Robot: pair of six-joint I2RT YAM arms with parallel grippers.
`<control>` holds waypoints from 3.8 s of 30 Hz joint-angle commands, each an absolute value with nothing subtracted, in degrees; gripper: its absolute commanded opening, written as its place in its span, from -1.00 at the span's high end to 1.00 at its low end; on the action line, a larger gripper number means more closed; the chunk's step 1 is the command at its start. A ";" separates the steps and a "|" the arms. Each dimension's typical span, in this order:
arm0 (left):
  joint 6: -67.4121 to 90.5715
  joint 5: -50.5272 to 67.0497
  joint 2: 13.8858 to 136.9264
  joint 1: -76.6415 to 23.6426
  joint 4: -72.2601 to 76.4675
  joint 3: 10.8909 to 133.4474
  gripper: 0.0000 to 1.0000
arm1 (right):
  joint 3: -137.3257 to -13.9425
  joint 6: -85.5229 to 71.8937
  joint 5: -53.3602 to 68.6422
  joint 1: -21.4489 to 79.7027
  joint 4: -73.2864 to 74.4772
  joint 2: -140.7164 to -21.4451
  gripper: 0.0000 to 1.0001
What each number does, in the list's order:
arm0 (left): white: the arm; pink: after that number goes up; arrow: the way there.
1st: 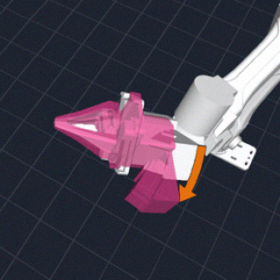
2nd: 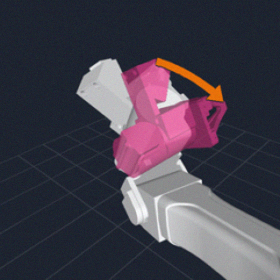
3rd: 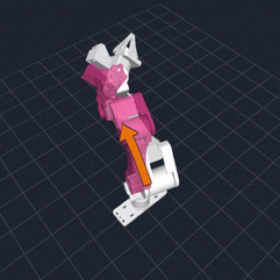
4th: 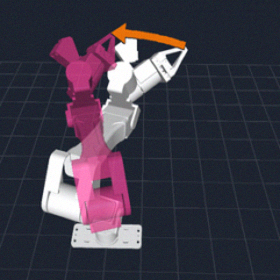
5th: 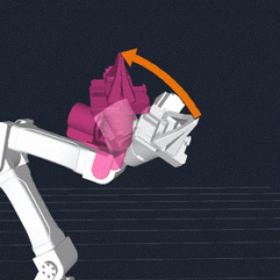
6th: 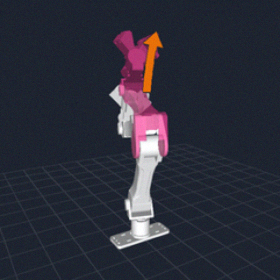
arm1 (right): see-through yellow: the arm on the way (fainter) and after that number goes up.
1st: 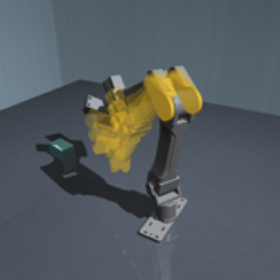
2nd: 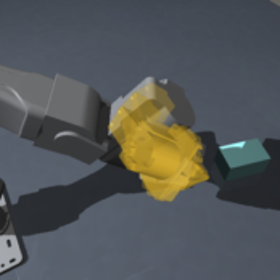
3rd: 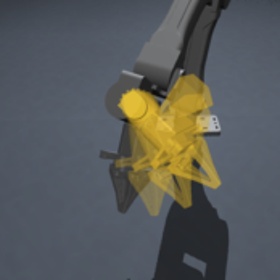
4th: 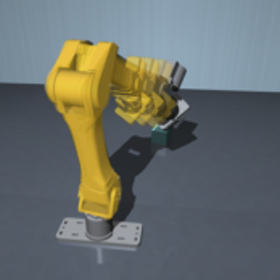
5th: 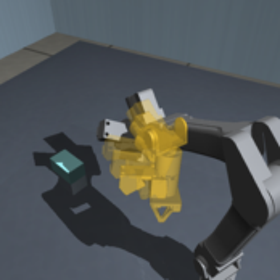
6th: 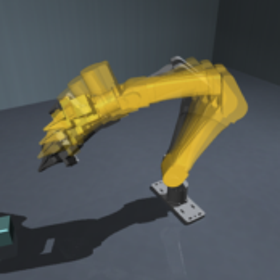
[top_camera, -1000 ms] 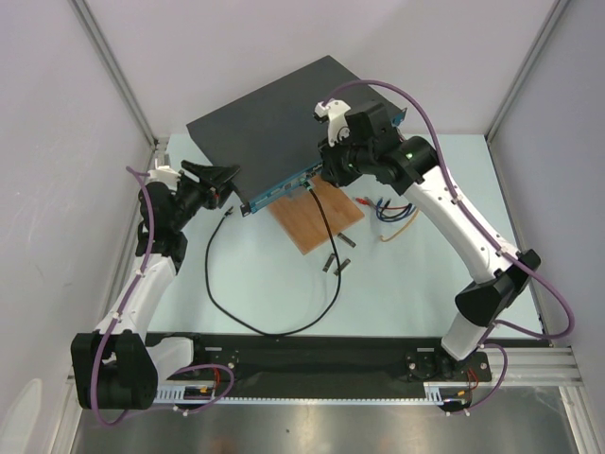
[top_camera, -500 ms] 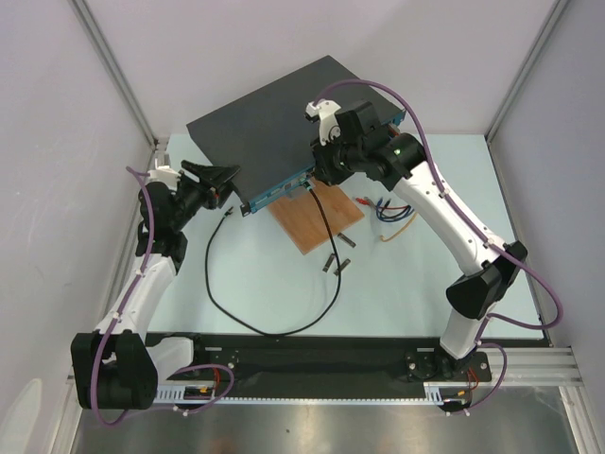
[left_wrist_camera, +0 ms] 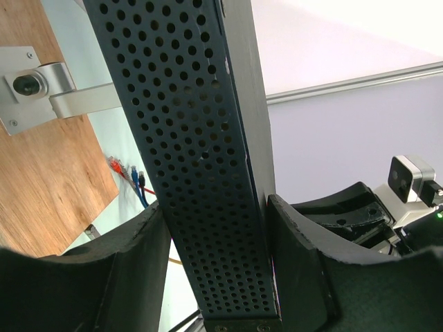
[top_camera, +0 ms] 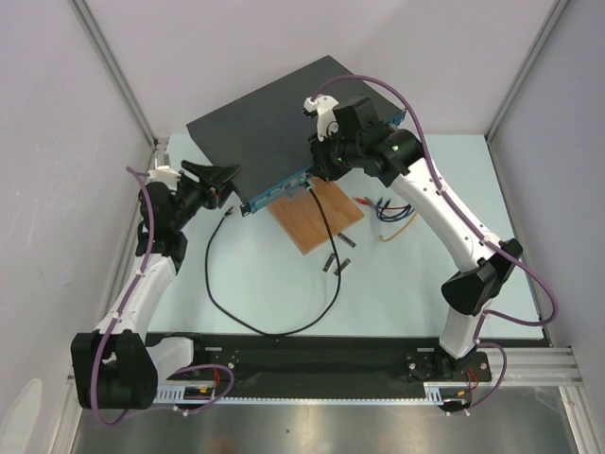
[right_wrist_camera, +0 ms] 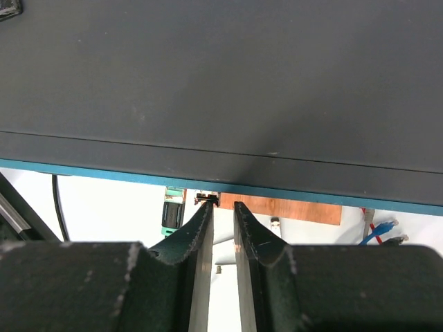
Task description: Insert the plug into the switch port
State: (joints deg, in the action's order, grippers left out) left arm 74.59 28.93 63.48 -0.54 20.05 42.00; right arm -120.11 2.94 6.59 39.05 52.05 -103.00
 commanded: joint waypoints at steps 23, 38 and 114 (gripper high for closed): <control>74.00 30.76 64.86 -4.57 22.94 43.42 0.99 | -101.69 -2.11 0.00 41.49 23.30 -94.83 0.65; 71.90 31.29 64.86 -4.40 20.84 44.56 0.99 | -97.82 -2.37 7.98 37.80 23.54 -90.98 0.57; 54.58 38.23 55.81 13.45 7.82 56.86 -0.91 | -68.91 7.38 3.07 32.17 23.54 -106.18 0.66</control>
State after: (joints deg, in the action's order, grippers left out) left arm 57.36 36.69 56.27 12.80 7.09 53.78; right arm -68.60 8.03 3.03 31.79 21.45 -107.48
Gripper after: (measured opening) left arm 0.958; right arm 0.217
